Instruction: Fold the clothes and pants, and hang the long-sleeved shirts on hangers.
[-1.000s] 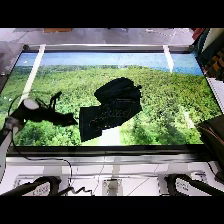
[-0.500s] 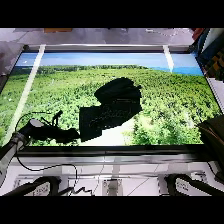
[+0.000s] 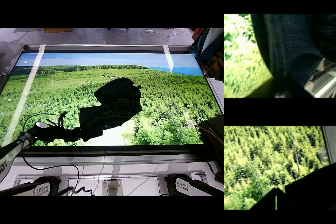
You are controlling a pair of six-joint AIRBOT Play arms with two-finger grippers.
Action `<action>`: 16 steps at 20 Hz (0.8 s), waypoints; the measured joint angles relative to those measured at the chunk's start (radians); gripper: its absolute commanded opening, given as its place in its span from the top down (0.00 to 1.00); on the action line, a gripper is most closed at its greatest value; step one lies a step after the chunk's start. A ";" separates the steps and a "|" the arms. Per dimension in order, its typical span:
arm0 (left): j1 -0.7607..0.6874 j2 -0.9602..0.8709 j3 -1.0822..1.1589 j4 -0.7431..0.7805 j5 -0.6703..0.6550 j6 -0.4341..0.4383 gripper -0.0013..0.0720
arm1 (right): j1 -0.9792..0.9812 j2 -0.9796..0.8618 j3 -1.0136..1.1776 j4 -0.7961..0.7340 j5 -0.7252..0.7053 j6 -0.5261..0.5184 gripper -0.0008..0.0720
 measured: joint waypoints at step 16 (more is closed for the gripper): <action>-0.033 0.137 0.076 0.133 0.109 -0.050 0.96 | 0.000 0.000 0.000 0.024 -0.032 0.000 0.92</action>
